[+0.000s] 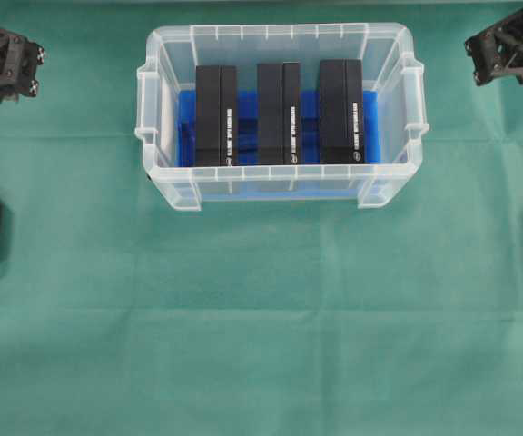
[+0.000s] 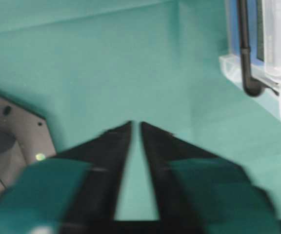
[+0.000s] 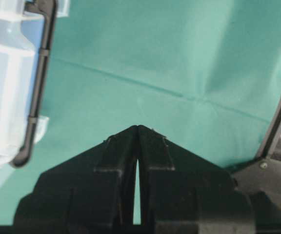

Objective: Take out the box from the case.

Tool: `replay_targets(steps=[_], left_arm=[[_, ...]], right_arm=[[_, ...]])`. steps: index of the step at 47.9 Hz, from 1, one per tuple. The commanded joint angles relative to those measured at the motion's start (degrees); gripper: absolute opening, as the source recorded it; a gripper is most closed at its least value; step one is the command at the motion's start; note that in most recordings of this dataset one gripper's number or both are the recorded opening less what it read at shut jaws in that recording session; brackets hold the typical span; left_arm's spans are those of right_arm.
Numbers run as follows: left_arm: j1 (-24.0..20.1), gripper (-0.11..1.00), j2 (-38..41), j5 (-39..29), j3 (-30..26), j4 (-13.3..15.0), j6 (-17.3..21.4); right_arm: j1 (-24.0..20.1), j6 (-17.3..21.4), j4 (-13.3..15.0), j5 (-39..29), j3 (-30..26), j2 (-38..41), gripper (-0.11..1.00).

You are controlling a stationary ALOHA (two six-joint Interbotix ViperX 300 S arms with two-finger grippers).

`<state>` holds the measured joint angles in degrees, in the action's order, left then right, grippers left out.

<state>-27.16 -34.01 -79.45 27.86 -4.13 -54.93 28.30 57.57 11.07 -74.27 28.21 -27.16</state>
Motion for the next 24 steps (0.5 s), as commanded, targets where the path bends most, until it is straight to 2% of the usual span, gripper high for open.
replay_targets(steps=[1,8,12,20,24], left_arm=[[-0.2,0.36,-0.4,0.2,-0.9,-0.1,-0.1],[-0.2,0.80,-0.4,0.2,-0.4,-0.1,-0.1],[-0.2,0.96,-0.5,0.2,-0.4,0.0,-0.1],[-0.2,0.97,-0.4,0.2,-0.3,-0.1,-0.3],[-0.2,0.96,-0.5,0.2,-0.2,-0.1,-0.4]], right_arm=[[0.2,0.1,0.2,0.4,0.4,-0.6,0.00],[0.1,0.1,0.2,2.6,1.5,-1.1,0.02],[0.2,0.8,0.3,3.5,1.5,-1.1,0.17],[0.2,2.5,1.0,2.9,1.5,-1.1,0.70],[0.2,2.9,0.9,1.8,1.4,-1.1,0.88]])
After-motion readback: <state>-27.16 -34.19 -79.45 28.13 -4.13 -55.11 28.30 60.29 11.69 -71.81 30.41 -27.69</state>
